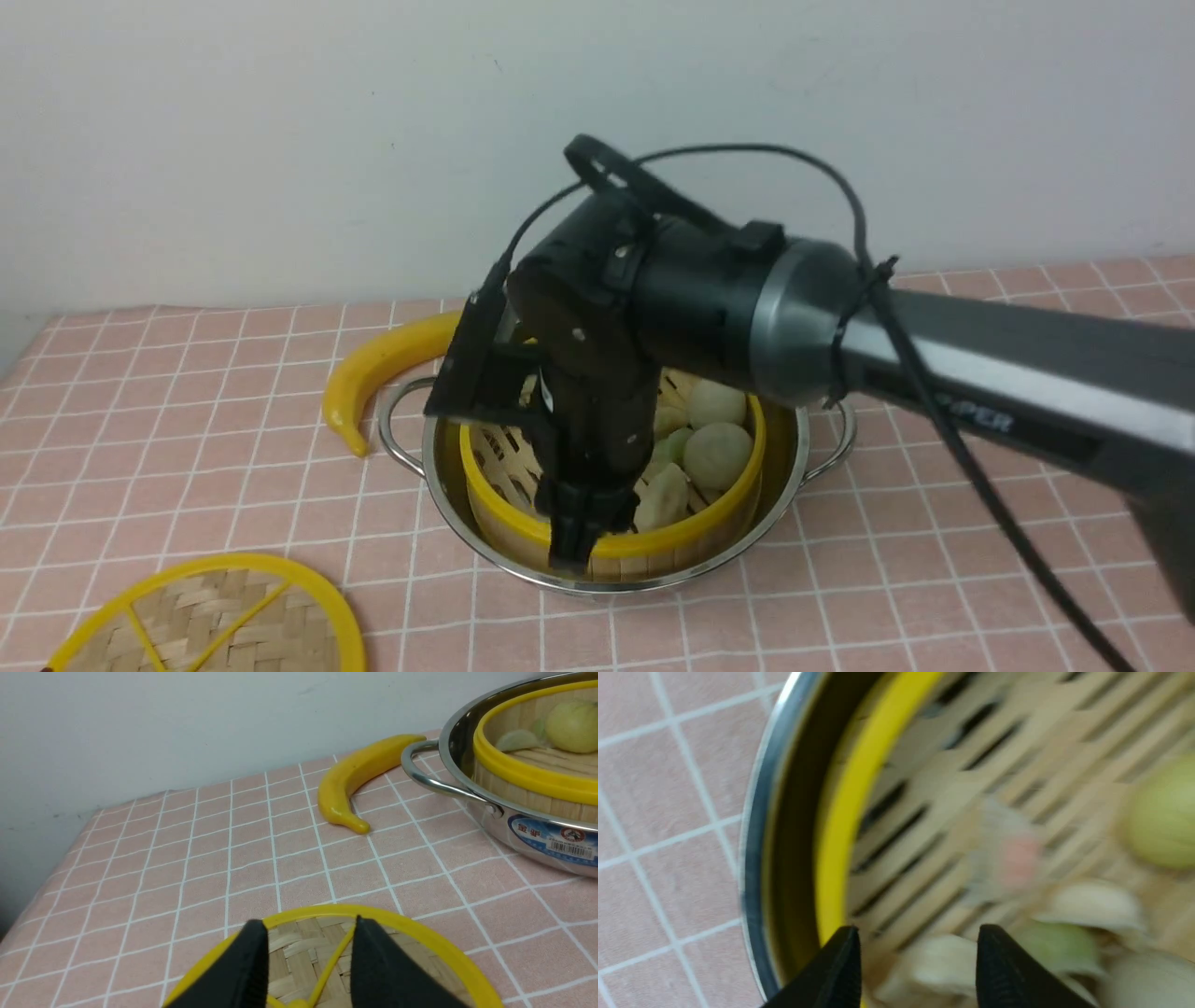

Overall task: Place the steamer in the pot on the pink tablecloth, and put the lid on the steamer.
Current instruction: 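Place the bamboo steamer basket of food into the steel pot with the right gripper, then grasp the bamboo steamer lid lying on the table by its centre knob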

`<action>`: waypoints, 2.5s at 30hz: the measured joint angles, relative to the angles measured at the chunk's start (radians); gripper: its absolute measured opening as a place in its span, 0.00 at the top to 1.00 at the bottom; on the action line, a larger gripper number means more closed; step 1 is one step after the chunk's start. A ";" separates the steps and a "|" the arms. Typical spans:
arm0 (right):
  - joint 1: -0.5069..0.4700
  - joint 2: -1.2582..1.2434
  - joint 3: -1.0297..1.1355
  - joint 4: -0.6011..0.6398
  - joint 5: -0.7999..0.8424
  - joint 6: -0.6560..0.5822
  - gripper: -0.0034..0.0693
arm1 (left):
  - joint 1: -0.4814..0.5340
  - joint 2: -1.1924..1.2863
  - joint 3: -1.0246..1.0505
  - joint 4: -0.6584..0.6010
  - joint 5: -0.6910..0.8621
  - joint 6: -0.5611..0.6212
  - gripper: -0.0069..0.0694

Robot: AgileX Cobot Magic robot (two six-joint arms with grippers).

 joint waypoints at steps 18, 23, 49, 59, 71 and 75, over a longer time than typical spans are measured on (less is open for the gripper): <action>0.000 -0.435 -0.023 0.295 -0.150 0.411 0.97 | 0.000 0.000 0.000 0.000 0.000 0.000 0.59; 0.000 -0.453 -0.016 0.305 -0.186 0.347 0.96 | 0.000 0.000 0.000 0.000 0.000 0.000 0.59; -0.757 -1.912 1.846 0.137 -1.092 0.423 0.87 | 0.000 0.000 0.000 0.000 0.000 0.000 0.59; -0.758 -2.003 1.861 0.137 -0.947 0.431 0.84 | 0.000 0.000 0.000 0.000 0.000 0.000 0.59; -0.758 -2.071 1.861 0.137 -0.936 0.433 0.79 | 0.000 0.000 0.000 0.000 0.000 0.000 0.59; -0.758 -2.080 1.861 0.137 -0.945 0.433 0.77 | 0.000 0.000 0.000 0.000 0.000 0.000 0.59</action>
